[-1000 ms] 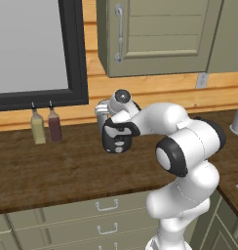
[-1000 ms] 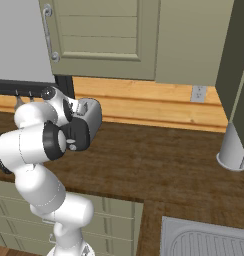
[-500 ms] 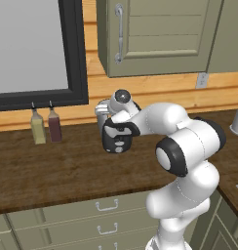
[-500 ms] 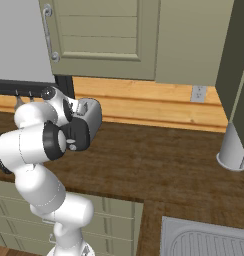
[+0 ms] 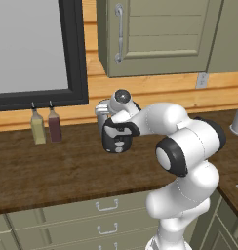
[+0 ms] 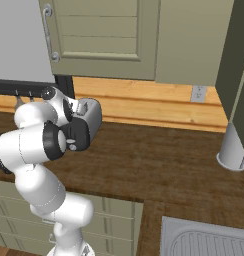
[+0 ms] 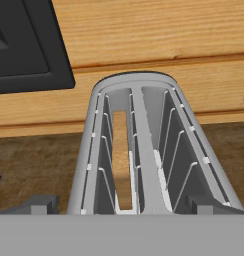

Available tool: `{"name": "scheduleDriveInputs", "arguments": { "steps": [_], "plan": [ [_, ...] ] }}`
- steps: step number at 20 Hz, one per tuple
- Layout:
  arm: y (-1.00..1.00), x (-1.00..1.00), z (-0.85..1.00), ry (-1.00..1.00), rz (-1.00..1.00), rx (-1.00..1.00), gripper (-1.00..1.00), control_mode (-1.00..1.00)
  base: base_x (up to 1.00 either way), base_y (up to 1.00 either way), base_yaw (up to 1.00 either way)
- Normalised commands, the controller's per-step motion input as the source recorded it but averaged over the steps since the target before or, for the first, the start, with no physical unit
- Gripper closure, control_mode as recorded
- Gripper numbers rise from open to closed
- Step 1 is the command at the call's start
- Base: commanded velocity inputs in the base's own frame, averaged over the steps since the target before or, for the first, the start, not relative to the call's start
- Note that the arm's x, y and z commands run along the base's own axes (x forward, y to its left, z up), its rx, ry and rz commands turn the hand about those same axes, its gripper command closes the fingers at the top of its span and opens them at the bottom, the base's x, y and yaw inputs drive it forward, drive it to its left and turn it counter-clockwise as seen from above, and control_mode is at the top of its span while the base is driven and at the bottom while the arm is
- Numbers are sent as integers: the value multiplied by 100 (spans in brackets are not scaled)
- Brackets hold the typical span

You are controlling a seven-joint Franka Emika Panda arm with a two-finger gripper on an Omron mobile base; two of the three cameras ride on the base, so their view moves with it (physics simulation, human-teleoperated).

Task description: Start the toaster. Once the lever pops up, take the bread to the plate on the dining counter.

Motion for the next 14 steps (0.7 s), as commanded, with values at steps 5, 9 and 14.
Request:
{"name": "scheduleDriveInputs", "arguments": {
  "steps": [5, 9, 14],
  "plan": [
    [0, 0, 0, 0, 0, 0, -100, -100, 0, 0, 0],
    [0, 0, 0, 0, 0, 0, -100, -100, 0, 0, 0],
    [0, 0, 0, 0, 0, 0, -100, -100, 0, 0, 0]
  ]
}}
